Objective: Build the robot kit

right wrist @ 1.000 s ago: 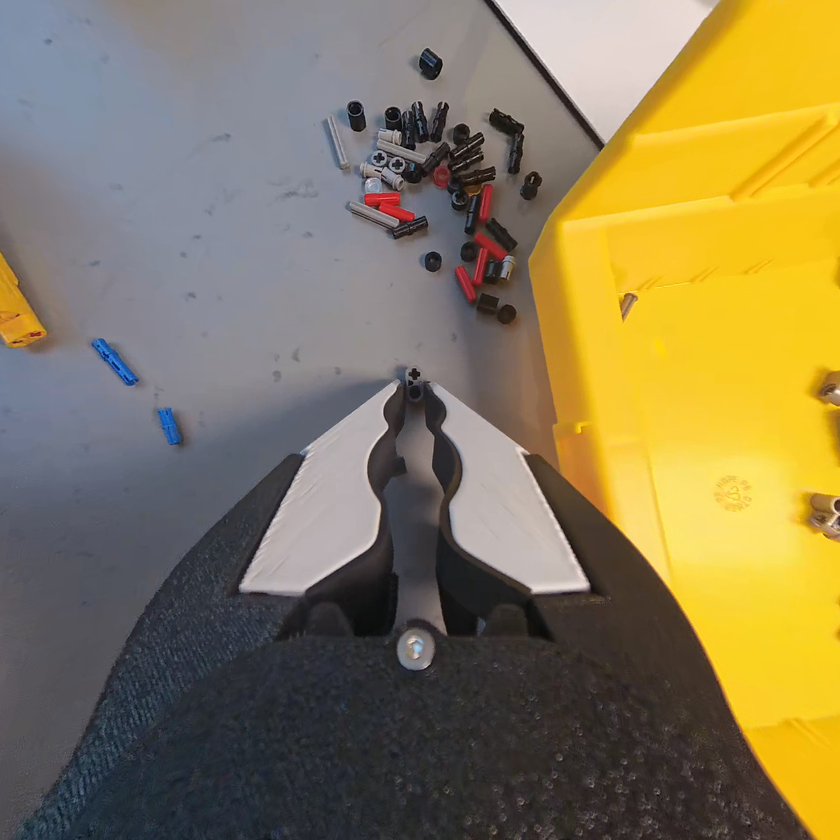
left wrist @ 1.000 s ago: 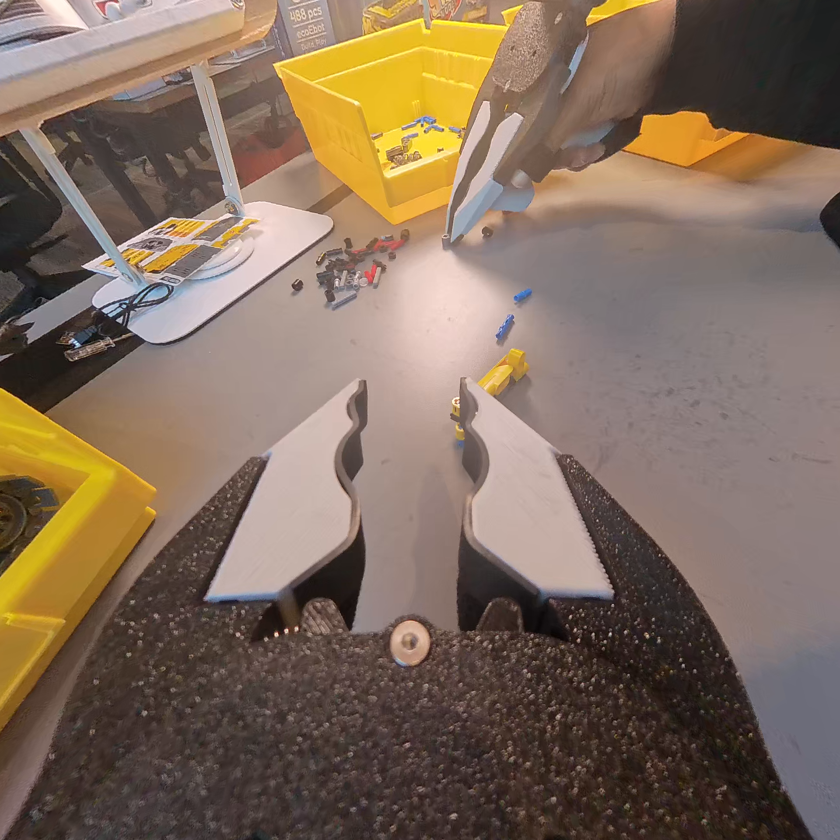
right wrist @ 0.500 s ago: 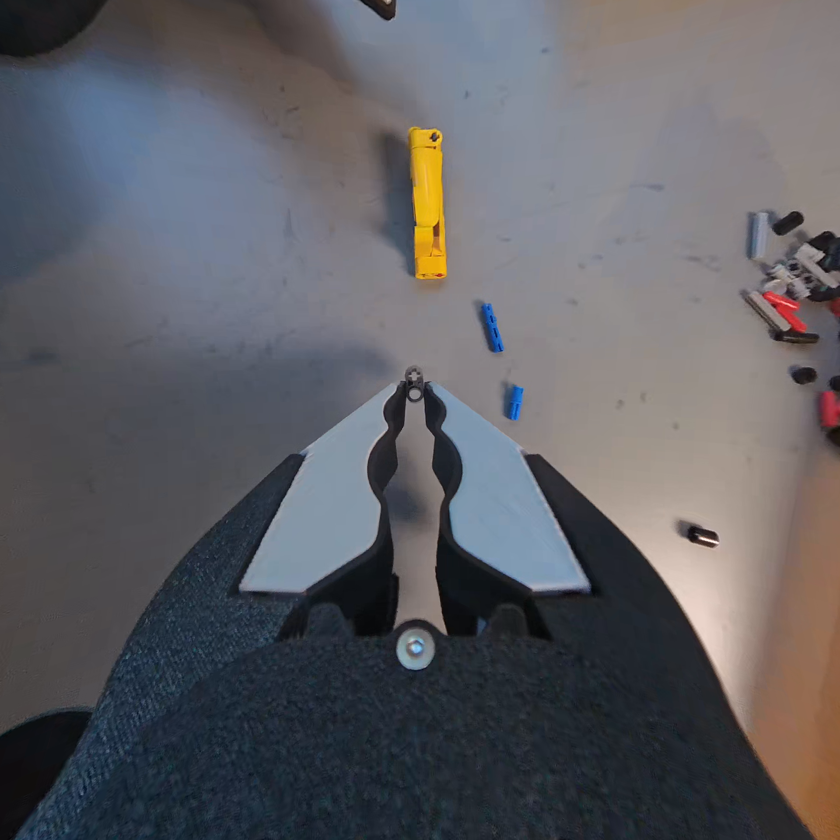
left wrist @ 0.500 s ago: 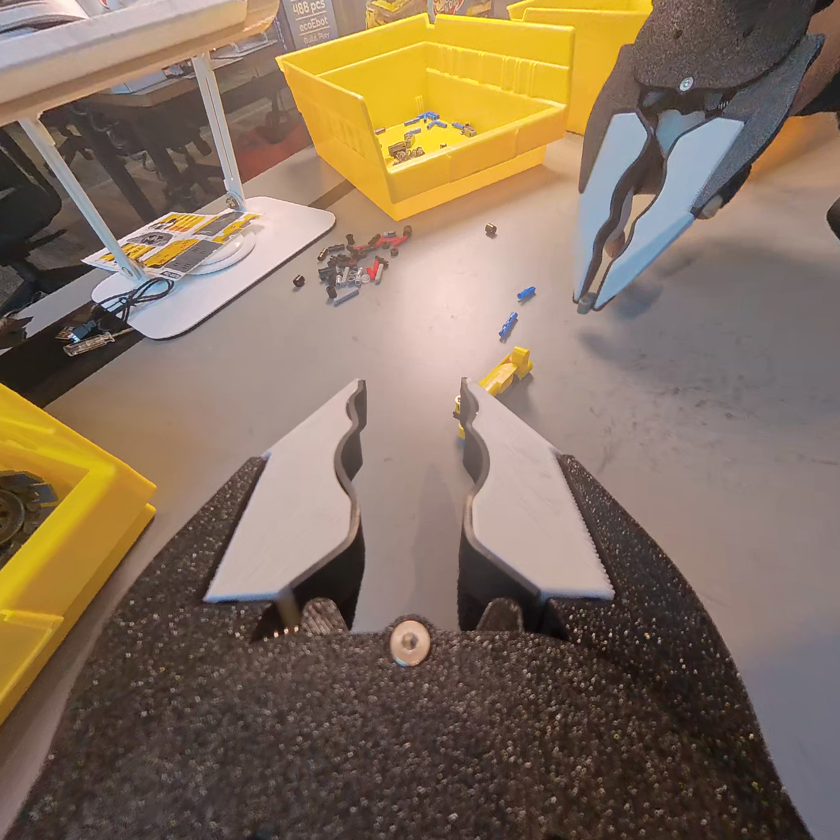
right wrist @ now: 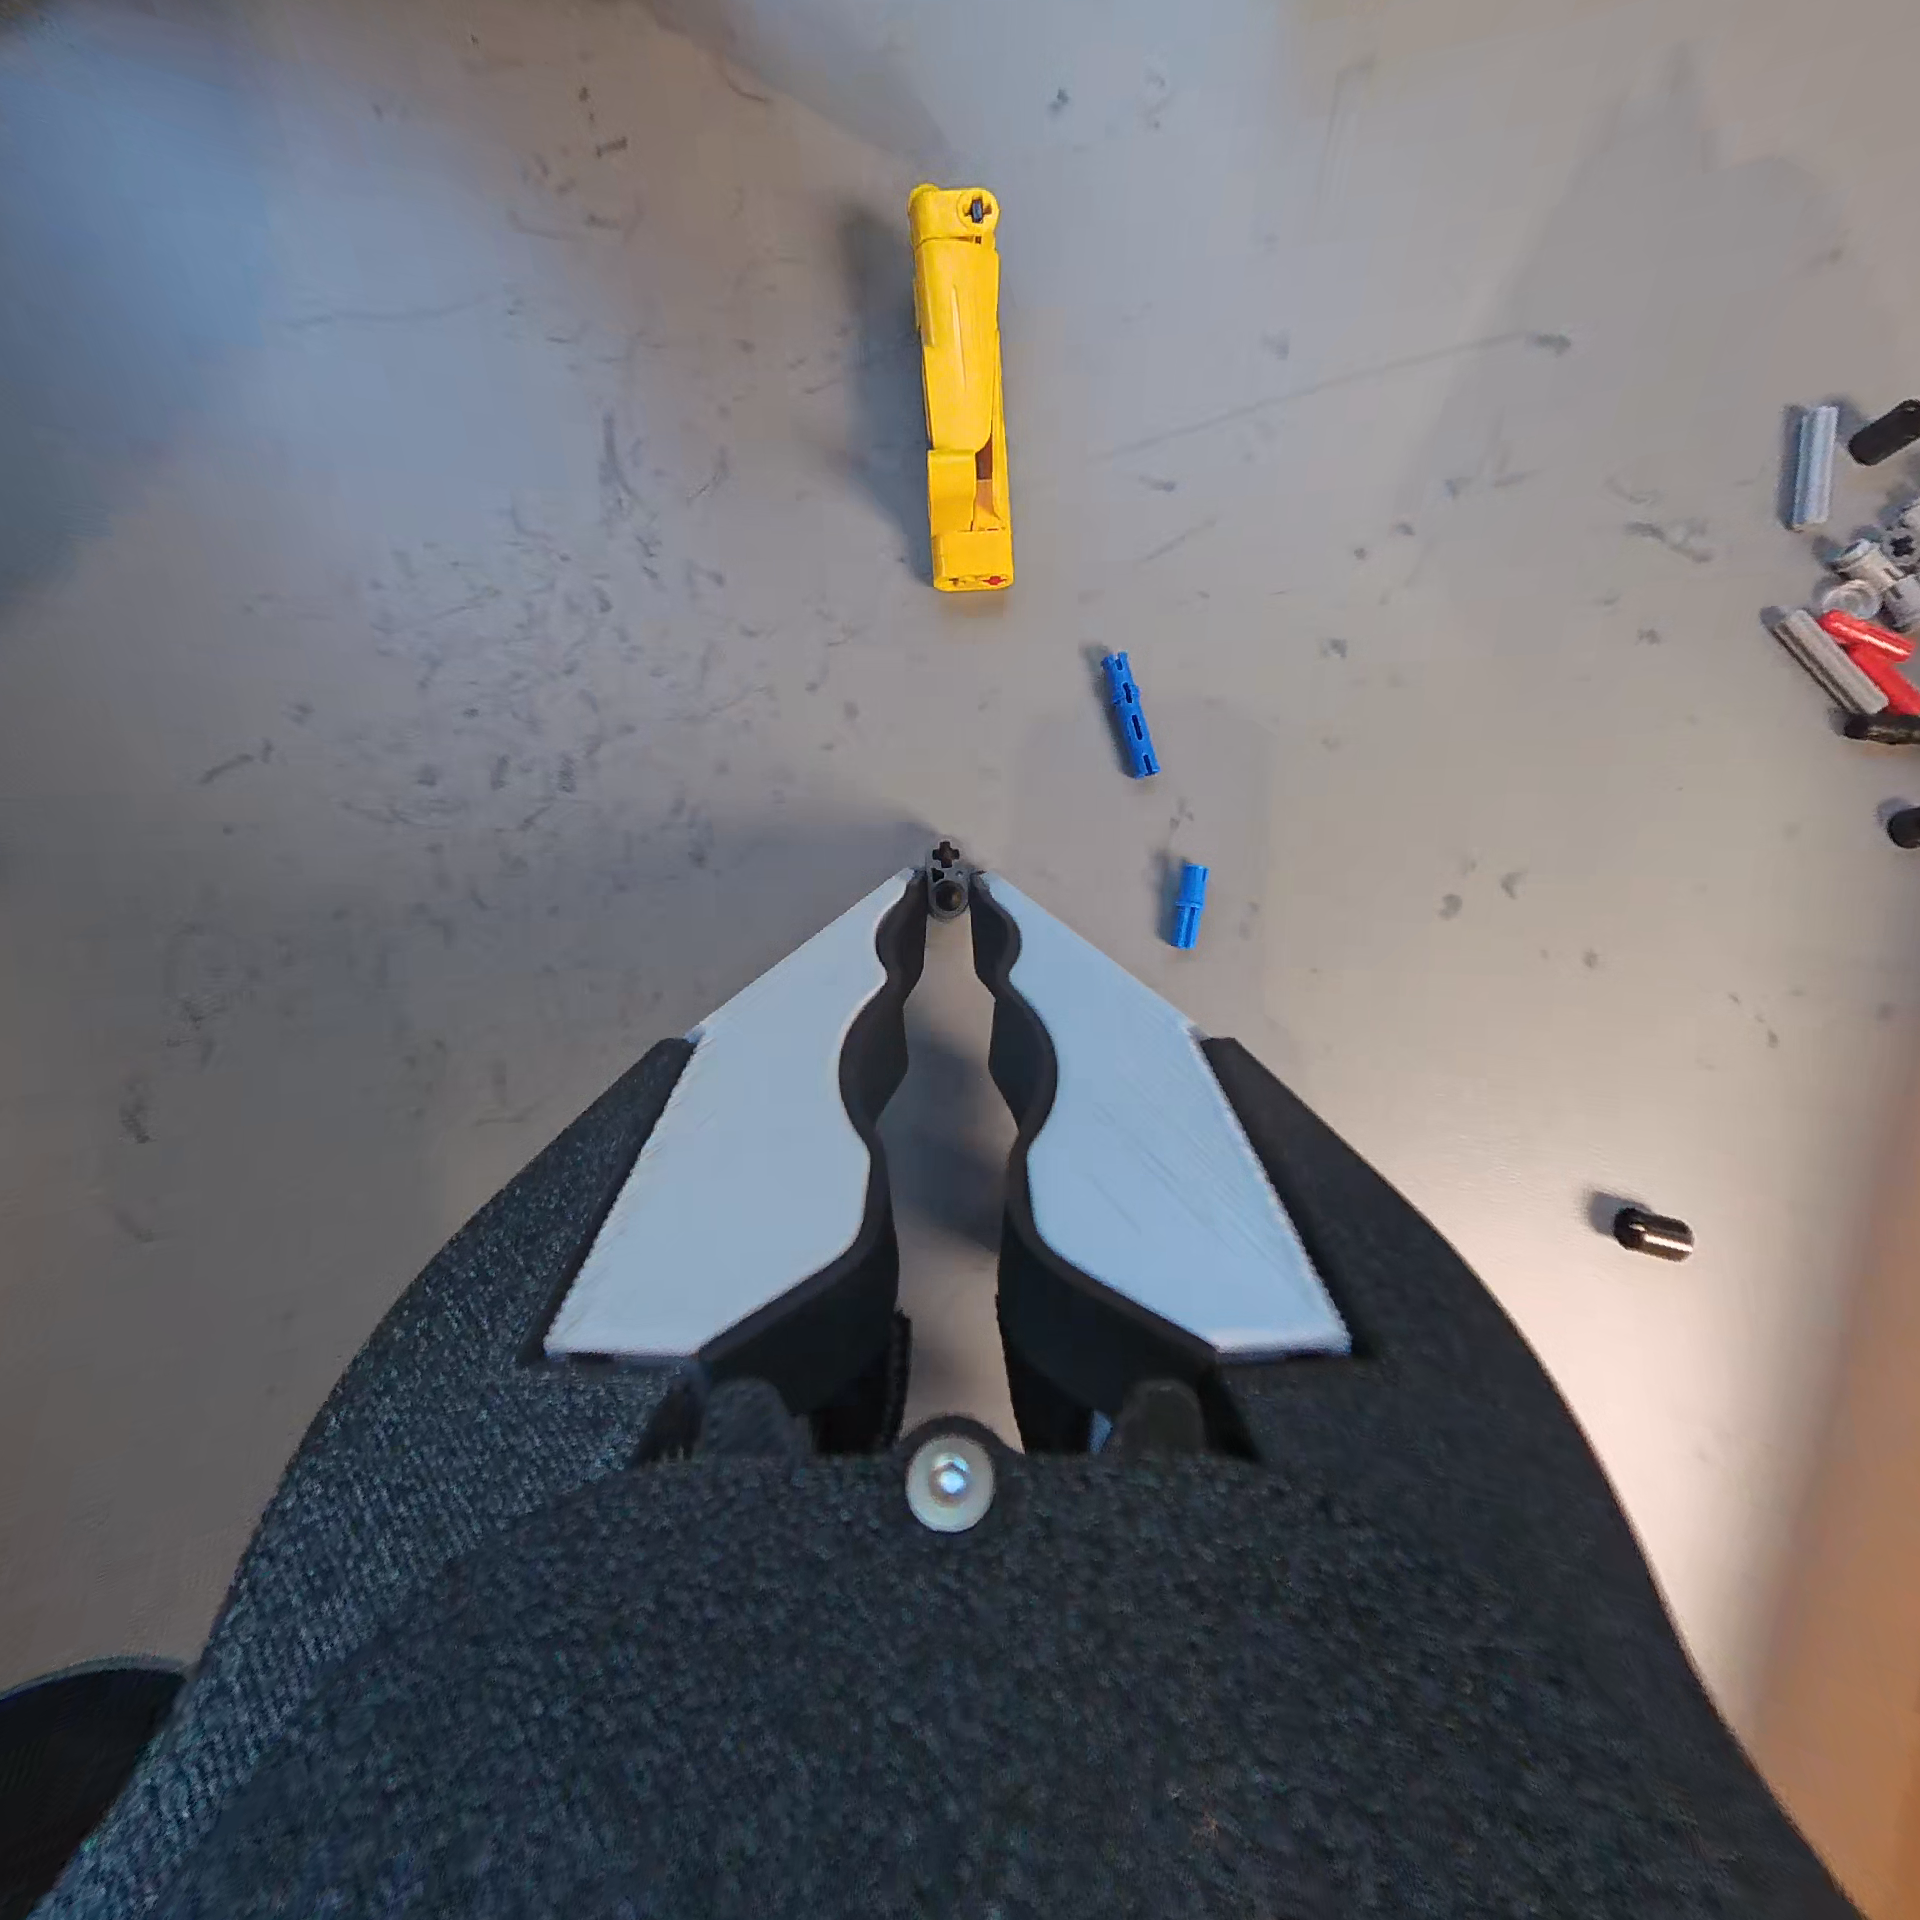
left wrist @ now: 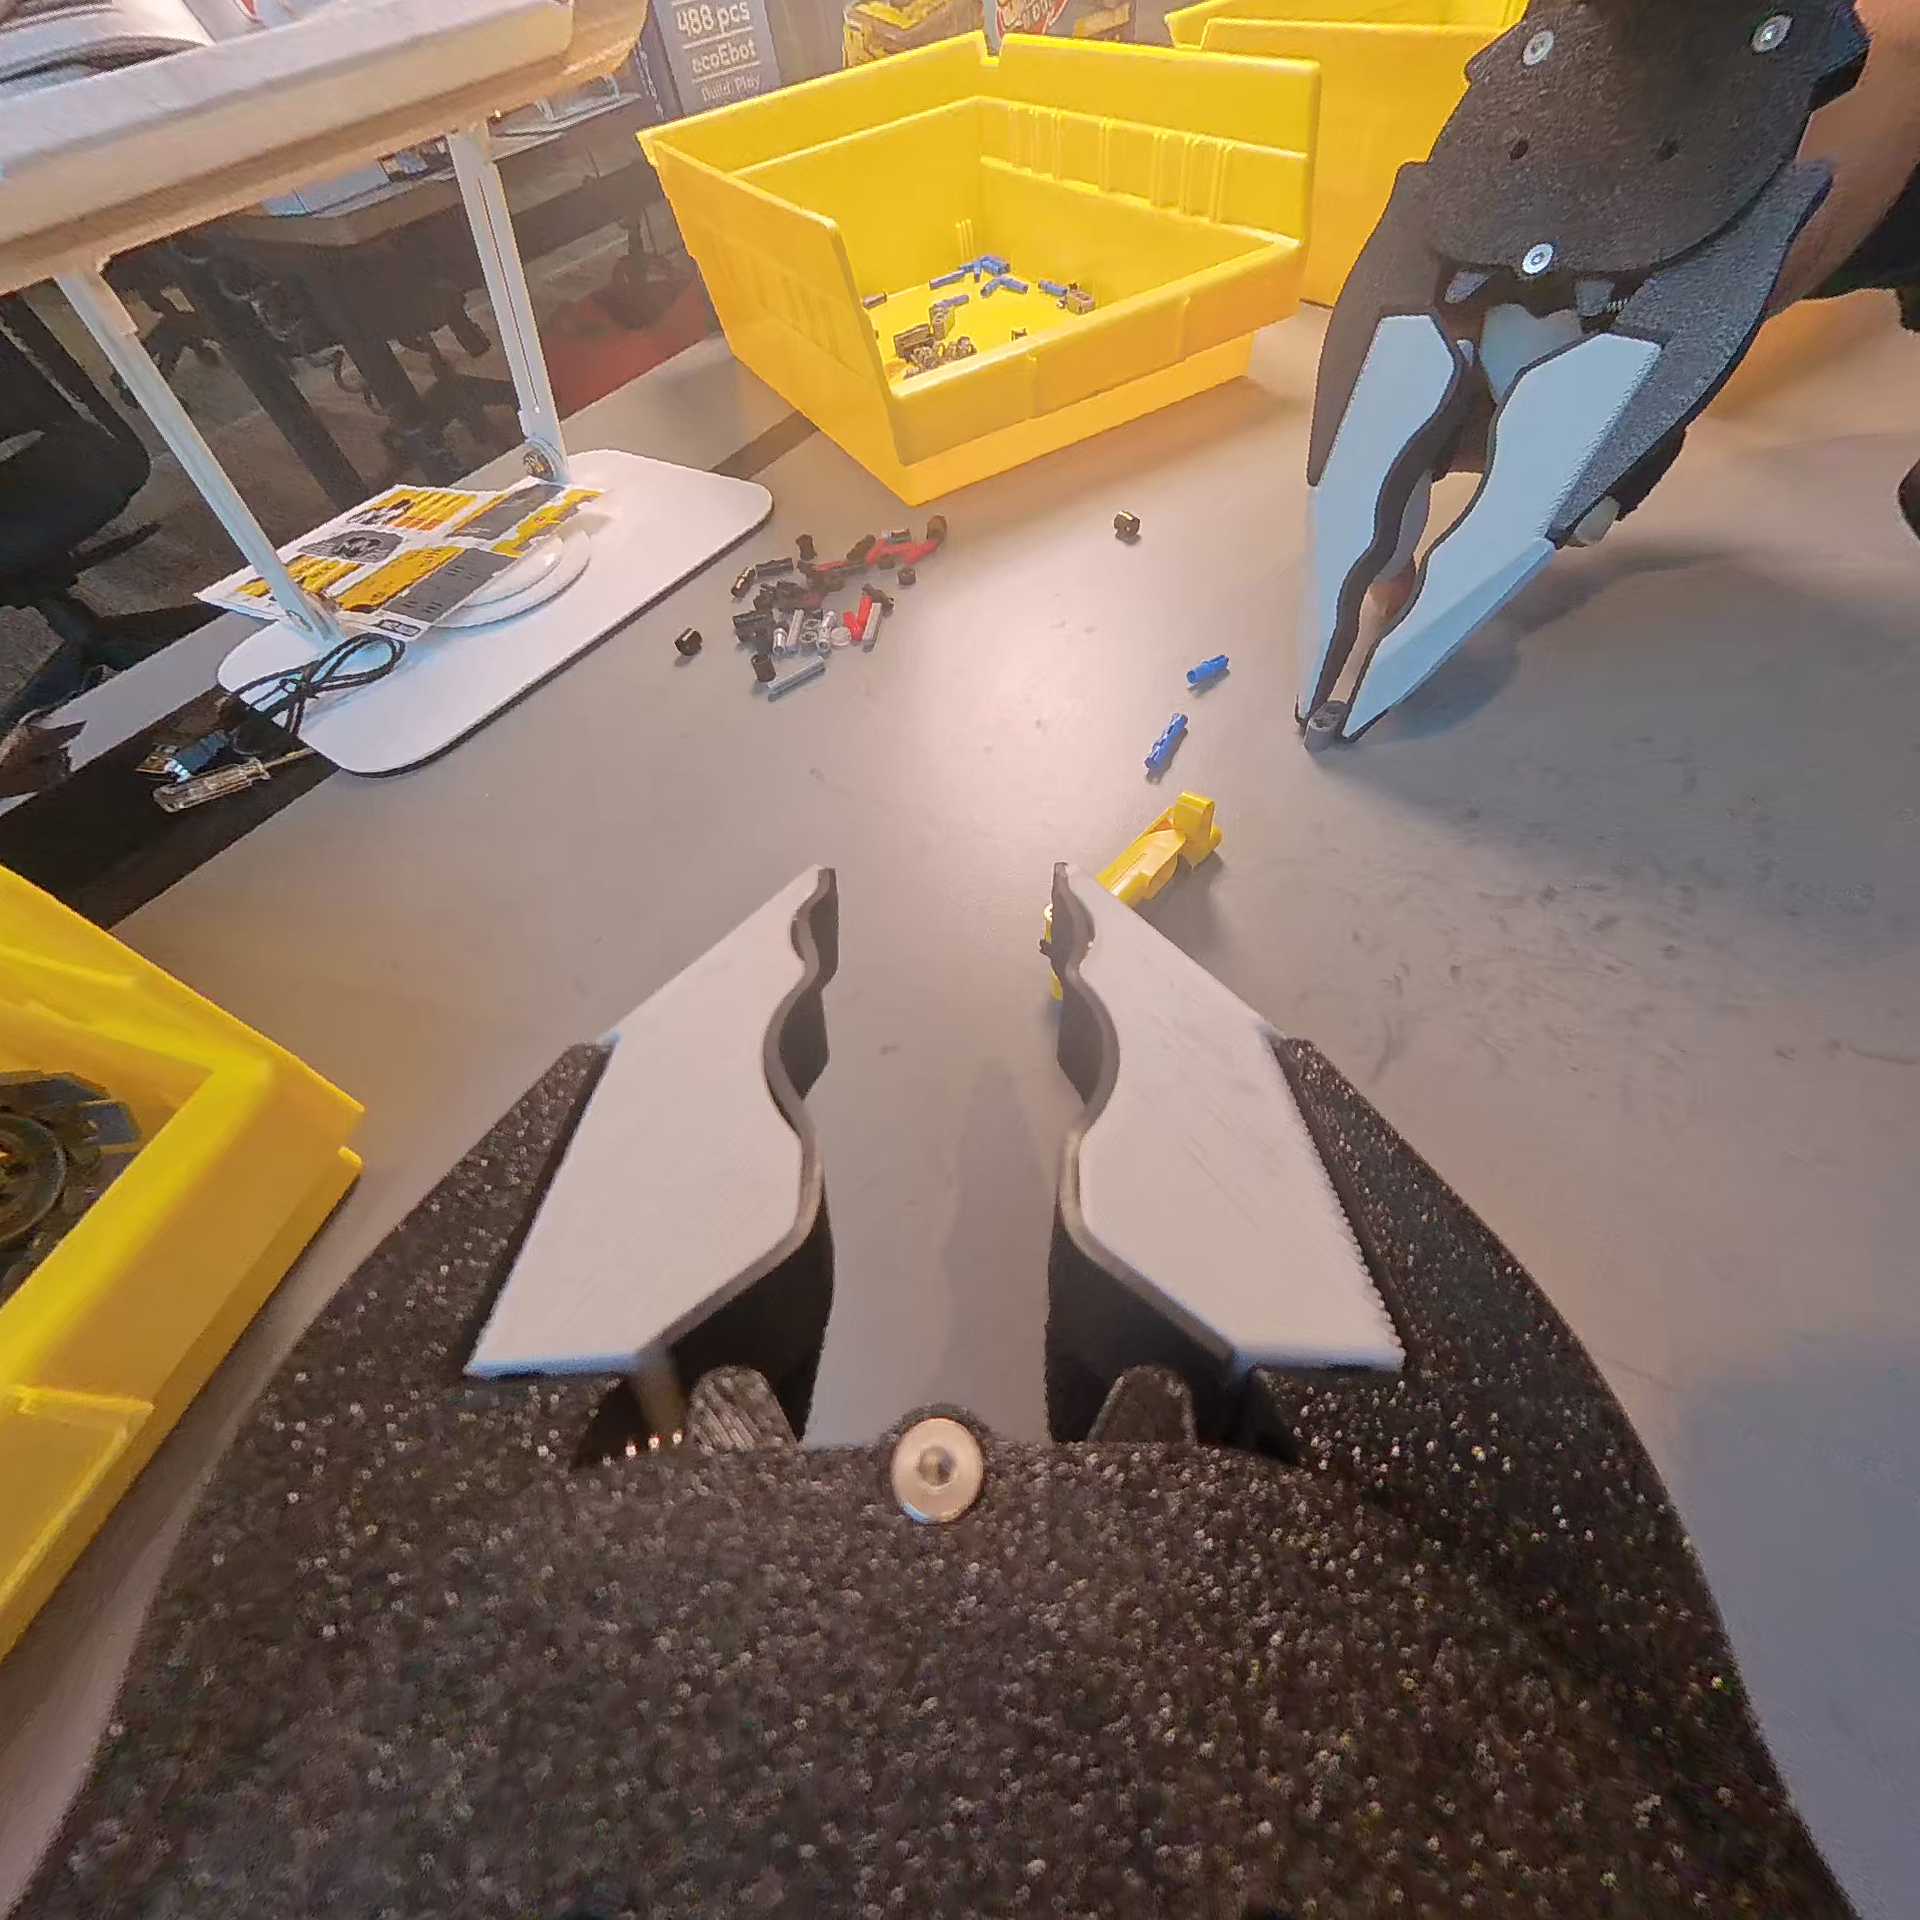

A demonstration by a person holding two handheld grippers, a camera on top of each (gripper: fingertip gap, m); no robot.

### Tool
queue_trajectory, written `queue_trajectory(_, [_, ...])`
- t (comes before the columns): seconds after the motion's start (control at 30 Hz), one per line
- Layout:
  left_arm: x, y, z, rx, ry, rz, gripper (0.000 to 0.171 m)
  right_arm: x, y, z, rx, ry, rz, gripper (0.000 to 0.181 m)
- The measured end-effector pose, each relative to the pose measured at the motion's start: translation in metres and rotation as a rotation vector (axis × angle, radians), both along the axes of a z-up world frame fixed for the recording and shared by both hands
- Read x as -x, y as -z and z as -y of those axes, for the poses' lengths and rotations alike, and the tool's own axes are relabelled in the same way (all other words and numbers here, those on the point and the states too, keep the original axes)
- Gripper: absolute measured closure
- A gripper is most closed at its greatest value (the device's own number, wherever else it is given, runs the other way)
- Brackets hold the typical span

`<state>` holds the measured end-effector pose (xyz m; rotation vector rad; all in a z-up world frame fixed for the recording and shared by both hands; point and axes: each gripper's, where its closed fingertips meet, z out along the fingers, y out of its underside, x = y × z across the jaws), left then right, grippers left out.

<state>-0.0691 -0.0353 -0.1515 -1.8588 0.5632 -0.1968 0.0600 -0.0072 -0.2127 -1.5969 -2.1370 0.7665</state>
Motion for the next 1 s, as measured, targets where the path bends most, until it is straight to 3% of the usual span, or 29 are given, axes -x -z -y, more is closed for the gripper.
queue_trajectory(0.27, [0.001, 0.002, -0.001, 0.006, -0.004, 0.001, 0.131, 0.0, -0.007, 0.0, 0.011, 0.008, -0.031, 0.164])
queue_trajectory(0.4, [0.0, 0.001, -0.001, 0.004, -0.003, 0.008, 0.131, 0.004, -0.062, -0.027, 0.033, 0.096, -0.185, 0.163])
queue_trajectory(0.53, [-0.002, 0.001, 0.0, 0.005, 0.007, 0.008, 0.131, -0.007, -0.138, -0.121, -0.076, 0.385, -0.352, 0.163])
queue_trajectory(0.67, [-0.004, 0.001, 0.0, 0.006, 0.015, 0.006, 0.131, -0.031, -0.172, -0.258, -0.196, 0.769, -0.373, 0.163])
queue_trajectory(0.73, [-0.004, 0.002, 0.0, 0.009, 0.016, 0.004, 0.131, -0.04, -0.167, -0.321, -0.165, 0.961, -0.369, 0.162])
queue_trajectory(0.83, [-0.002, 0.001, 0.001, 0.008, 0.011, 0.006, 0.131, -0.046, -0.129, -0.389, -0.067, 1.186, -0.309, 0.155])
queue_trajectory(1.0, [0.001, -0.001, 0.001, 0.003, 0.009, 0.02, 0.131, -0.052, -0.053, -0.441, -0.022, 1.358, -0.153, 0.155])
